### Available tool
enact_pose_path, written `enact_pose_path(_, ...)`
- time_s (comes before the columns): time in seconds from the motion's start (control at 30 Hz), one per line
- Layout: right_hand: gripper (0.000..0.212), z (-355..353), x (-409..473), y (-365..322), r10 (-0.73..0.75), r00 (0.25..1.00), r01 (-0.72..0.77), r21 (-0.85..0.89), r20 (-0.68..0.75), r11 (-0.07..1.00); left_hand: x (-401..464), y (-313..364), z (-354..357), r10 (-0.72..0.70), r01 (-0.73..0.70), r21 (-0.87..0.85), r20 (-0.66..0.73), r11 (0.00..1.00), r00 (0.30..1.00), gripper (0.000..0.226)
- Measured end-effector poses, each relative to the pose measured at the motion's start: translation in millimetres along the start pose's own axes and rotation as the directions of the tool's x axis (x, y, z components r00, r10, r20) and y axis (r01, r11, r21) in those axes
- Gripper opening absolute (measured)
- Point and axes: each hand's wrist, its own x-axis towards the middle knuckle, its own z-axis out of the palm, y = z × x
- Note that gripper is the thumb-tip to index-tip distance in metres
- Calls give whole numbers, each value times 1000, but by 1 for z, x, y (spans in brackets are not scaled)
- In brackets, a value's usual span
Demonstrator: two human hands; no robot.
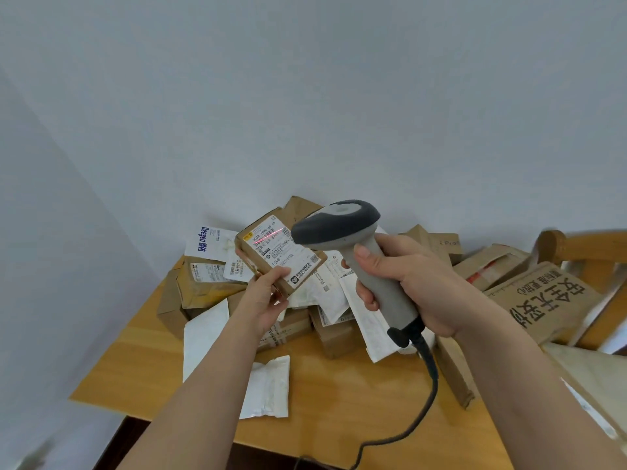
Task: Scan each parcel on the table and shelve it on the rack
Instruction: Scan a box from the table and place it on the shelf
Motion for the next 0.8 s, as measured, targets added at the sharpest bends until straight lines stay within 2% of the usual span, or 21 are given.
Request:
enact_pose_path(0.13, 42, 2, -9, -7, -28, 999, 31, -142, 20, 989, -4, 0, -2, -17, 16, 51, 10, 999, 1000, 43)
enact_pose_path(0.23, 36, 3, -15, -12, -47, 999, 47, -164, 7, 985, -5, -1, -3, -22, 21, 83, 12, 996, 1000, 42)
enact_pose_path(0.37, 49, 2, -26, -20, -41, 999, 41, -157, 3, 987, -7, -1, -3, -24, 23, 100, 7, 995, 1000, 41)
enact_pose_path(0.57, 22, -3, -42, -27, -10, 999, 5, -115, -44, 993, -11, -5, 2, -22, 22, 100, -2, 995, 1000, 41)
enact_pose_path(0.7, 44, -7, -54, -31, -18, 998, 12, -111, -57, 994, -17, -12, 4, -21, 21, 97, -1, 995, 1000, 45)
enact_pose_path(0.8, 51, -13, -61, -31, -20, 998, 12, -117, -64, 993, -25, -18, 5, -4, 4, 115, 1, 993, 1000, 47)
